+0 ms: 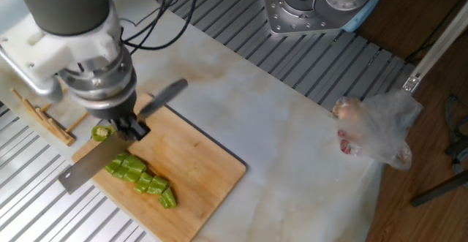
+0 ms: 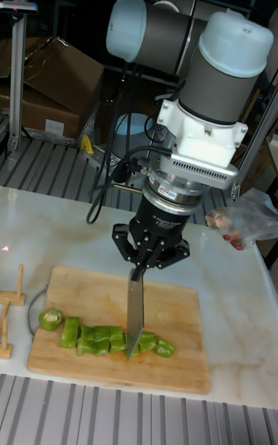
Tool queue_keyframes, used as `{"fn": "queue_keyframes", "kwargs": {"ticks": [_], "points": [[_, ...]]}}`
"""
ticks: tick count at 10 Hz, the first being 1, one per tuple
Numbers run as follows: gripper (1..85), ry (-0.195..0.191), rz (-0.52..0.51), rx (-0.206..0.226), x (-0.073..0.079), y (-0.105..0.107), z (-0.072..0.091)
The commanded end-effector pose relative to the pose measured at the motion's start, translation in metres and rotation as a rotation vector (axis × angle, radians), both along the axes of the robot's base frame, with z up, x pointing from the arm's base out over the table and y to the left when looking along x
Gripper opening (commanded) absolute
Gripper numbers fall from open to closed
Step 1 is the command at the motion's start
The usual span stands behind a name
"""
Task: Chop the chili peppers
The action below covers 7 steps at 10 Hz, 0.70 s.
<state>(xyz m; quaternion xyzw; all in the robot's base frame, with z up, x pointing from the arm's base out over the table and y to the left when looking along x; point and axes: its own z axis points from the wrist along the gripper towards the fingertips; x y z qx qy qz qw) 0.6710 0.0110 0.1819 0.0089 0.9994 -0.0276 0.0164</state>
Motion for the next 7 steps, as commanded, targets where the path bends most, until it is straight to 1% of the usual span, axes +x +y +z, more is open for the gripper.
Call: {"fn": "queue_keyframes", "kwargs": {"ticks": [1, 3, 6, 7], "points": [[1.3, 0.021, 0.062, 0.009, -0.0106, -0.0121, 0.0040], [1.3, 0.035, 0.041, 0.028, -0.0078, -0.0090, 0.0013], [1.3, 0.031, 0.030, 0.019, -0.0059, -0.0112, 0.0011], [1.3, 0.028, 0.029, 0.024, -0.0049, -0.0100, 0.0010]]}}
